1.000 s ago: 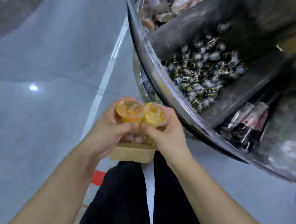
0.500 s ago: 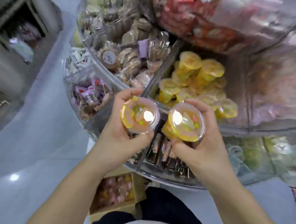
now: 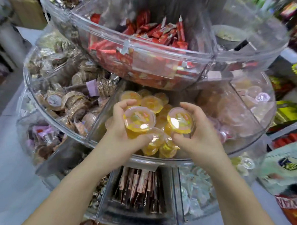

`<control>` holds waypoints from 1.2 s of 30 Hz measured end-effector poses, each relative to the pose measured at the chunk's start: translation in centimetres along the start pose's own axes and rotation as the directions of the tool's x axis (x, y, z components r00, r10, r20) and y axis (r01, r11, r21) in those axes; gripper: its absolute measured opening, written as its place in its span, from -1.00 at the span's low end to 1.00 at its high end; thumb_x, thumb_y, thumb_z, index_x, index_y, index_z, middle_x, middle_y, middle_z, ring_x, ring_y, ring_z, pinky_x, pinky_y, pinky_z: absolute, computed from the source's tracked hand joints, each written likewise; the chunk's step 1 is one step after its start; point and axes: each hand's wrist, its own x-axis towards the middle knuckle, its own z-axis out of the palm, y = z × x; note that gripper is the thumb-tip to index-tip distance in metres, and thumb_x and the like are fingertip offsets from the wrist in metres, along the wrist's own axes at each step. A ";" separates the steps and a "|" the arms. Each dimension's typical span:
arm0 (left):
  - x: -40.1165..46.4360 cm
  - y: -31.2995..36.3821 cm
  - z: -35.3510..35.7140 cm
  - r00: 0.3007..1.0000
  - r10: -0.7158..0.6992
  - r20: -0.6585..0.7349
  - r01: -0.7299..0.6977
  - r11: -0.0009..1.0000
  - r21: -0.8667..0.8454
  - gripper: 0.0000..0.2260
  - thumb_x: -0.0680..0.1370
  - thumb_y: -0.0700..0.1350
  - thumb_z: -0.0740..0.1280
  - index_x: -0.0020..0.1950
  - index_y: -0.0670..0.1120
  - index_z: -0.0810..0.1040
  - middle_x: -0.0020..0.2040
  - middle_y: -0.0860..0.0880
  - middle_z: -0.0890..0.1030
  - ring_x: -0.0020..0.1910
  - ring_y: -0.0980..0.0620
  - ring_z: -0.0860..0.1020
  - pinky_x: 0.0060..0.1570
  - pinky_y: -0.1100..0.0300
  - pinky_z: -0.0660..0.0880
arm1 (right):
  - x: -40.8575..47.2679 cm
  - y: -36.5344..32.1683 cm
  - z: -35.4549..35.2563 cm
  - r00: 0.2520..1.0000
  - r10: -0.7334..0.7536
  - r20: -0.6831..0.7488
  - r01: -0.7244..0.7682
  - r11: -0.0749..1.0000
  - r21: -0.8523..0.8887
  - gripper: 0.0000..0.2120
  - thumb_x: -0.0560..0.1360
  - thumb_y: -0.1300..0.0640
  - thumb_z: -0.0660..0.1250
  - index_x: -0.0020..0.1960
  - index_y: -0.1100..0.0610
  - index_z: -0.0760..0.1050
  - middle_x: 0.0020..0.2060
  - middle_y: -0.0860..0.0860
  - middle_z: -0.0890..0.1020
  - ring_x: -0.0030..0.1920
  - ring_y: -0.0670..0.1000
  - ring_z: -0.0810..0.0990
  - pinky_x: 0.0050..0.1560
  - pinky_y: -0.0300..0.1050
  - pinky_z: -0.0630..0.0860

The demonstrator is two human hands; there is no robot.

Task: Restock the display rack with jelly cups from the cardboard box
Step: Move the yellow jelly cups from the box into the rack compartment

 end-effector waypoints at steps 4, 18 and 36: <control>0.4 -1.5 -0.2 0.999 -0.020 0.025 0.020 1.000 0.005 -0.45 0.32 -0.02 0.49 0.23 0.19 0.33 0.06 0.23 0.56 0.06 0.31 0.52 0.00 0.49 0.40 | 1.6 1.1 -0.1 0.999 -0.033 -0.018 0.031 0.991 -0.131 -0.48 0.24 0.08 0.42 0.14 -0.16 0.33 -0.03 -0.34 0.49 -0.02 -0.41 0.44 -0.12 -0.63 0.29; 1.0 -4.4 -2.3 0.941 0.063 -0.332 -0.009 0.987 0.162 -0.49 0.18 0.10 0.52 0.01 0.29 0.35 0.00 0.13 0.57 0.01 0.15 0.55 -0.04 0.39 0.48 | 3.8 3.4 1.1 0.998 -0.033 0.044 0.044 0.961 -0.274 -0.39 0.34 0.14 0.37 0.35 -0.05 0.29 0.13 -0.23 0.38 0.06 -0.30 0.33 -0.04 -0.66 0.22; 1.4 -4.8 -5.0 0.982 0.129 -0.140 -0.022 0.809 0.588 -0.32 0.28 -0.01 0.52 0.36 0.01 0.37 0.11 0.29 0.45 0.12 0.26 0.41 0.15 0.42 0.33 | 4.2 1.8 1.0 0.995 -0.100 -0.011 0.088 0.917 -0.389 -0.37 0.21 -0.11 0.50 0.23 -0.04 0.43 0.23 -0.11 0.36 0.29 -0.05 0.24 0.32 -0.05 0.20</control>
